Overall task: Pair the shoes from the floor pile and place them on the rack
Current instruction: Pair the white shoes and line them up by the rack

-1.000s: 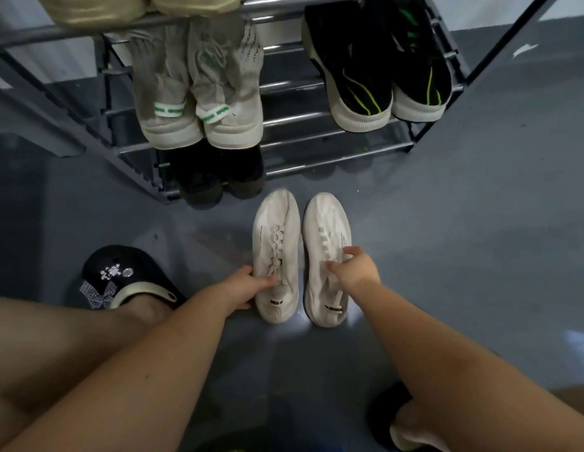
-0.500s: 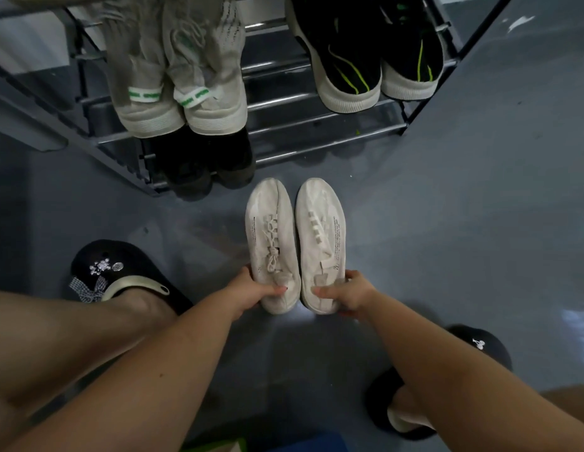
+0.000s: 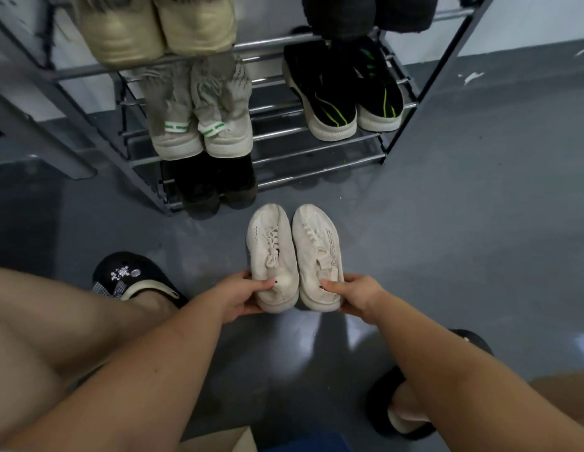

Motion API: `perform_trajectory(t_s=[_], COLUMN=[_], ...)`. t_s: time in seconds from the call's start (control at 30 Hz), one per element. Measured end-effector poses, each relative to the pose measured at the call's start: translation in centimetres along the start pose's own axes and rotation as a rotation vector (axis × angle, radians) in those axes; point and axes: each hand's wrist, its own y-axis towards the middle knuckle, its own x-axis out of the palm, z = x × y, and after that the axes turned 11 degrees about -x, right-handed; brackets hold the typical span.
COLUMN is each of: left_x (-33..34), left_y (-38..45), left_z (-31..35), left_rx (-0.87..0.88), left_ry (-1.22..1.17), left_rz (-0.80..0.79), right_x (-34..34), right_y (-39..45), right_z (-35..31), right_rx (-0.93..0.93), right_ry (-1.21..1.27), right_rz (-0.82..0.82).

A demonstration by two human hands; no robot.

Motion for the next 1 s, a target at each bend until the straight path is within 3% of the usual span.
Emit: perform_trajectory(t_s=[0.43,0.7,1.0], left_x=[2.7,5.4,6.7], left_y=[-2.1,-1.1,4.0], left_z=[1.2,6.8,13.8], left_rx=[0.071,0.183,0.303], left_ry=[0.097,0.059,-0.052], left_rz=[0.049,0.033,0.149], right_x=[-3.3,-6.1,-7.3], right_y=[-2.8,-0.1,7.3], right_z=[-1.6,-6.9,-13.4], right_rx=[-0.084,-0.175,-0.304], right_ry=[0.067,-0.042,-0.140], right_rz=[0.101,0.170,0.246])
